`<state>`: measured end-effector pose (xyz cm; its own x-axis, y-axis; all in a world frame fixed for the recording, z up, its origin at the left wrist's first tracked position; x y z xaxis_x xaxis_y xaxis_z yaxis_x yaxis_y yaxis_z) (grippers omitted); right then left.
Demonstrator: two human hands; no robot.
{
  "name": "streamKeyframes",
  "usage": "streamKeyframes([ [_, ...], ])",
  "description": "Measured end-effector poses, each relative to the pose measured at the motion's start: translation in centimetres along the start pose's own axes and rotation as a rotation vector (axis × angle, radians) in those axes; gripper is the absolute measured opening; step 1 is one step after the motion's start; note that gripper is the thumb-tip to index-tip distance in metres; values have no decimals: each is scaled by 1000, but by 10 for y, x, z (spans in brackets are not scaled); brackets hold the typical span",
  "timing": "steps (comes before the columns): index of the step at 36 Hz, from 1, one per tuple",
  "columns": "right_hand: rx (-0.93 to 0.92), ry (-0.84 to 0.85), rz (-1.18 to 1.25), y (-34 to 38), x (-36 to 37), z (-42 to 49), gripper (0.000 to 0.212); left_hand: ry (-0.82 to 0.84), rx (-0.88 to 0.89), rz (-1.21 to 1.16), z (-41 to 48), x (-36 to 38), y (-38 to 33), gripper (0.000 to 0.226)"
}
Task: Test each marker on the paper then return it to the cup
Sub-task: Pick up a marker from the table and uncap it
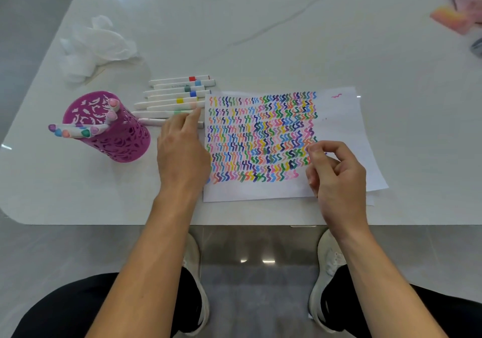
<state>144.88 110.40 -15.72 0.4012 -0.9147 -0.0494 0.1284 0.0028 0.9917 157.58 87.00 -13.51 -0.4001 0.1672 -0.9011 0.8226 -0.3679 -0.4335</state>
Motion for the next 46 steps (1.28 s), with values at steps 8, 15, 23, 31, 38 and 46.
streamKeyframes([
  [8,15,22,-12,0,-1,-2,10,-96,-25,-26,-5,-9,8,23],
  [15,38,39,-32,1,-1,-5,11,-253,58,-210,-11,-36,0,21],
  [23,65,49,43,7,4,-9,13,-301,304,-346,-40,-54,-31,21],
  [31,-96,179,1,23,15,-13,2,-270,498,-502,-84,-57,-64,19],
  [38,-256,364,-215,32,31,-17,34,73,229,-852,-86,-40,-61,25],
  [46,-313,391,-360,35,18,-11,22,471,22,-1067,-73,-15,-48,17],
])
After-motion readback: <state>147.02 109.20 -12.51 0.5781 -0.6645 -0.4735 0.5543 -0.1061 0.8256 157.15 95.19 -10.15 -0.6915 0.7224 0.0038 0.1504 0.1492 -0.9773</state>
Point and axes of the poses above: each hand's wrist, its own z-axis towards the middle knuckle, its own x-axis out of the palm, y = z × x, the point moved 7 cm from there along z, towards the middle knuckle, and after that the axes turned 14 degrees about -x, right-handed, at the moved point
